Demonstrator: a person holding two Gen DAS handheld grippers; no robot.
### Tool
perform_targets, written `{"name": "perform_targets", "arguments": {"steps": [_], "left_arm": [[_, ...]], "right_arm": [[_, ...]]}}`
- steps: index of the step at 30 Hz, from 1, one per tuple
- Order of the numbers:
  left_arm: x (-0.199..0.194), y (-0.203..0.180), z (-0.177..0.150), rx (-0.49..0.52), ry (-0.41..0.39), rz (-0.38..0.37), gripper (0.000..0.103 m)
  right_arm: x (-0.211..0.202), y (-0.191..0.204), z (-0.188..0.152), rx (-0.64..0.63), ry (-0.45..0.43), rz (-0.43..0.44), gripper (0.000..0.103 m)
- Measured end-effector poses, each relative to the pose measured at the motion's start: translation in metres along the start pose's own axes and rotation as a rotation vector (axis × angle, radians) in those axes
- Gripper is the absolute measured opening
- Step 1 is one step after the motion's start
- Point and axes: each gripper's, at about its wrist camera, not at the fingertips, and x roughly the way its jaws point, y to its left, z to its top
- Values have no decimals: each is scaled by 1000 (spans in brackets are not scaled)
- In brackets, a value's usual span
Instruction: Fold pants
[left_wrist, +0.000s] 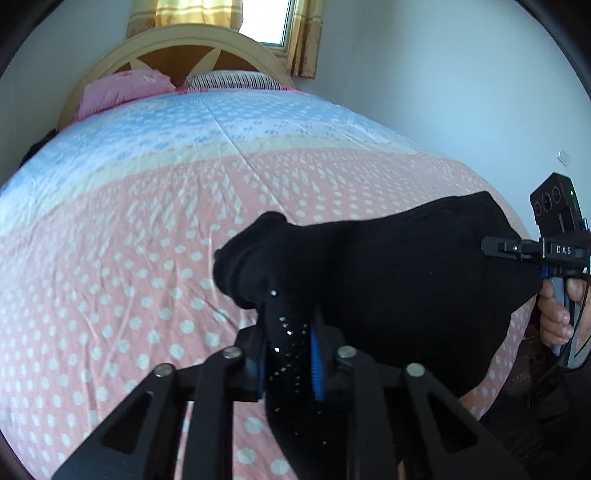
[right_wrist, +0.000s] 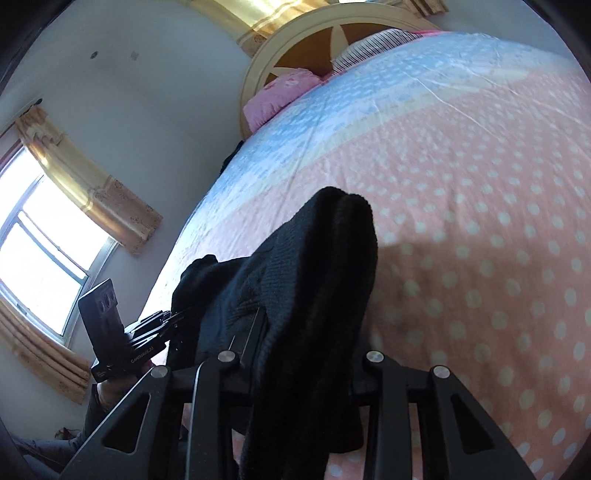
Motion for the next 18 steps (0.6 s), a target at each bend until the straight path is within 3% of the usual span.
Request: {"name": "perform_targets", "arguments": {"steps": [7,14,18], "left_arm": [[-43,20,3,21,-83,101,15],[-77,85,-1,-21,-108,279,15],[-92,133,-14,-80,-93,377,15]], "right_arm": [[29,57,36,-128,29,44,32],[131,121,73,-218,131,146,32],[195,160,72,-264,204,189,32]]}}
